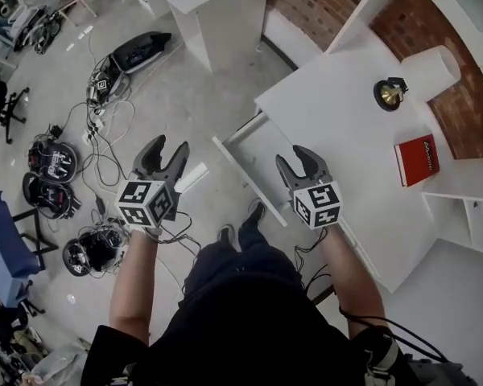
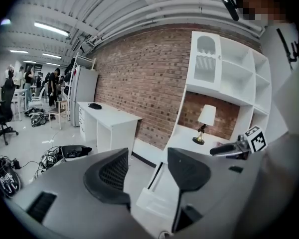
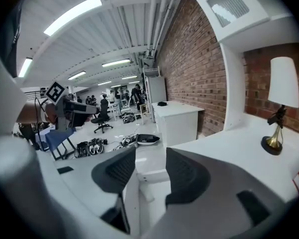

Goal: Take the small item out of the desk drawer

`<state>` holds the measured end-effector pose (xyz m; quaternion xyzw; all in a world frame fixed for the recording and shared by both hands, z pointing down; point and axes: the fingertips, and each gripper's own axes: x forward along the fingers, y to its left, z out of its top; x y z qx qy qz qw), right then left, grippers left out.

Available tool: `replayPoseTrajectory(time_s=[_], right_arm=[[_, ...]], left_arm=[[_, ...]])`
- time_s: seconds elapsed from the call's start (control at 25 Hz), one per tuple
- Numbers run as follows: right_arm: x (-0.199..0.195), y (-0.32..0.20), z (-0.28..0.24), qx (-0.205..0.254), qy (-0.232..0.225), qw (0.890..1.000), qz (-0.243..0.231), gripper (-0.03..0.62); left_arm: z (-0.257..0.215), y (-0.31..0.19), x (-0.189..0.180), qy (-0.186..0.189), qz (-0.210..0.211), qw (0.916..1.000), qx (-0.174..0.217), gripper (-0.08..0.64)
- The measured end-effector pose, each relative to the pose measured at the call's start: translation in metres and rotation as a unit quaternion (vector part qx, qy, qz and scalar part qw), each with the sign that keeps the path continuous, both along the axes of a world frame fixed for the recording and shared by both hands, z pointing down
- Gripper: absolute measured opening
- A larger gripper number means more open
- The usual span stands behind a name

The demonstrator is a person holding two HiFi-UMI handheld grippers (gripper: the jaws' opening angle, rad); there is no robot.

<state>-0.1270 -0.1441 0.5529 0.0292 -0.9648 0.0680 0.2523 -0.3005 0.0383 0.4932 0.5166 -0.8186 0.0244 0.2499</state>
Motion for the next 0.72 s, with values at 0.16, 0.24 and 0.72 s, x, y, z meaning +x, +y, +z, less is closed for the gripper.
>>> replayPoseTrajectory(time_s=[0.16,0.24,0.72], right_arm=[[-0.024,0.01,0.037,-0.015,0.032,0.998,-0.054,0.177],[-0.033,0.021,0.061,-0.015,0.051,0.996,-0.078,0.16],[-0.053,0.062,0.238,-0.008,0.194,0.964,-0.183,0.183]], left_arm=[[0.024,-0.011,-0.003,0.023,-0.004,0.9995,-0.021,0.23],[0.036,-0.009,-0.004,0.033,-0.006,0.999,-0.03,0.23],[0.129,0.027,-0.028,0.076,0.007,0.9936,-0.084,0.229]])
